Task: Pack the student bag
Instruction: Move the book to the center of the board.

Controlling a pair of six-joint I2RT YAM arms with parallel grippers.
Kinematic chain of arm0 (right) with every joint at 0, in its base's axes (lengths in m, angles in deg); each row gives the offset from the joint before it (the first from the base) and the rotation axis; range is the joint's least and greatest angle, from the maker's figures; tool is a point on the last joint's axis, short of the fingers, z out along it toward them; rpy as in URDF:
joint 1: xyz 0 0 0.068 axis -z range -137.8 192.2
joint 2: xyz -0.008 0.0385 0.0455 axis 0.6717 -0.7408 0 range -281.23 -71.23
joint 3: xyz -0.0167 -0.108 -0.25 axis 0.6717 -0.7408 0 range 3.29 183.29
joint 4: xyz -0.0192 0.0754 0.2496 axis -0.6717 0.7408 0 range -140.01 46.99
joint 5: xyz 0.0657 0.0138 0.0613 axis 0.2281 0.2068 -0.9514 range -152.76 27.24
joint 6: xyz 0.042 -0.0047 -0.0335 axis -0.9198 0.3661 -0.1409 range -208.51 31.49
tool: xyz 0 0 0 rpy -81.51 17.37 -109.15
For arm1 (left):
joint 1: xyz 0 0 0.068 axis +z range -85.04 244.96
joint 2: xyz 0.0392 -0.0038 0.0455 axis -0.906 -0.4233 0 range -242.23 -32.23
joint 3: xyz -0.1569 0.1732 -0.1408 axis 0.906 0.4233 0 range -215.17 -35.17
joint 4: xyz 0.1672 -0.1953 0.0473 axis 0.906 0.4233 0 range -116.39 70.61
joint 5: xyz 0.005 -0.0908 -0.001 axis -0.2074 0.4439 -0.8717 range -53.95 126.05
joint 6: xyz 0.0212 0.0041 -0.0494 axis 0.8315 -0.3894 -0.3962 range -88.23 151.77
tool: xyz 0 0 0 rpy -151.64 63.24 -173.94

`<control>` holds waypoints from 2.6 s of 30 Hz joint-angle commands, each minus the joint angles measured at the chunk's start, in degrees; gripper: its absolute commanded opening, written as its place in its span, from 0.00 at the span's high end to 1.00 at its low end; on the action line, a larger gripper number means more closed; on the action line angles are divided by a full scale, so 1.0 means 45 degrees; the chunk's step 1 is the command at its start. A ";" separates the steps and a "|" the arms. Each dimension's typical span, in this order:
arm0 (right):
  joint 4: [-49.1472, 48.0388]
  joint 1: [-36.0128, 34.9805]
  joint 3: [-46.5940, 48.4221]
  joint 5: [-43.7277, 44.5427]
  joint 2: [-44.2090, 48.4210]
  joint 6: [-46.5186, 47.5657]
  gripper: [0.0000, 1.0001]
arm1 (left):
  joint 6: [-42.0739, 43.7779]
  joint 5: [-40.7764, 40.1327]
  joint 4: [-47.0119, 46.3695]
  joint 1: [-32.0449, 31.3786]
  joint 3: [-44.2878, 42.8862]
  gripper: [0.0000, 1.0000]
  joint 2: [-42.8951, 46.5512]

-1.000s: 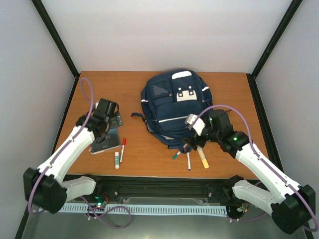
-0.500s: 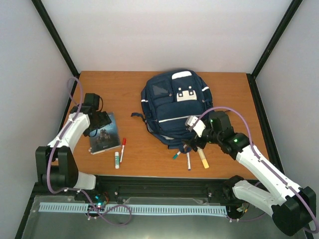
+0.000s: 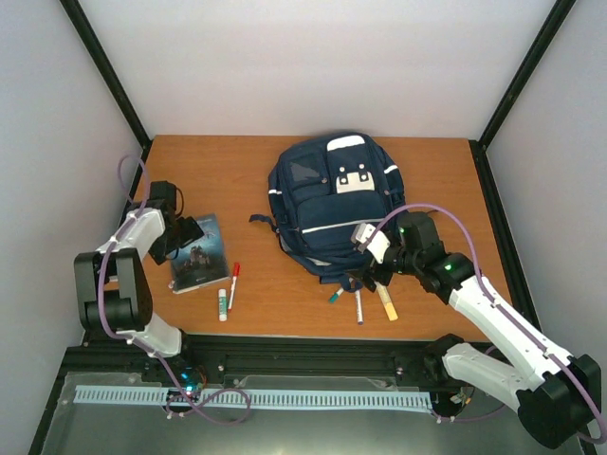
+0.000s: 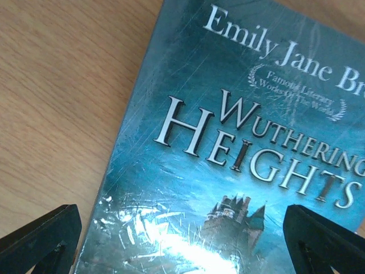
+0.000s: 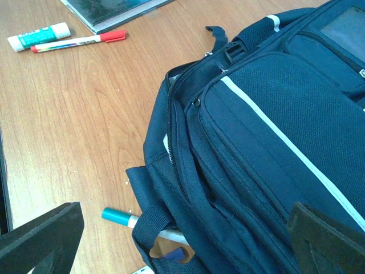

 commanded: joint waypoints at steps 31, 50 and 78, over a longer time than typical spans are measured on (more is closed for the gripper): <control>0.0300 -0.0070 0.0219 -0.1220 -0.0803 -0.0227 0.00 | 0.0057 0.1232 -0.1125 -0.2621 -0.1709 0.01 -0.3293; 0.0185 -0.0070 0.0316 -0.1880 -0.1579 -0.0772 0.09 | -0.1089 -0.0355 -0.2330 -0.7085 0.0521 0.06 -0.1876; 0.3186 -0.2824 1.5471 -0.0793 -1.6260 -0.5346 0.76 | -0.2587 0.0204 -0.4502 -0.5969 0.3028 0.22 0.3277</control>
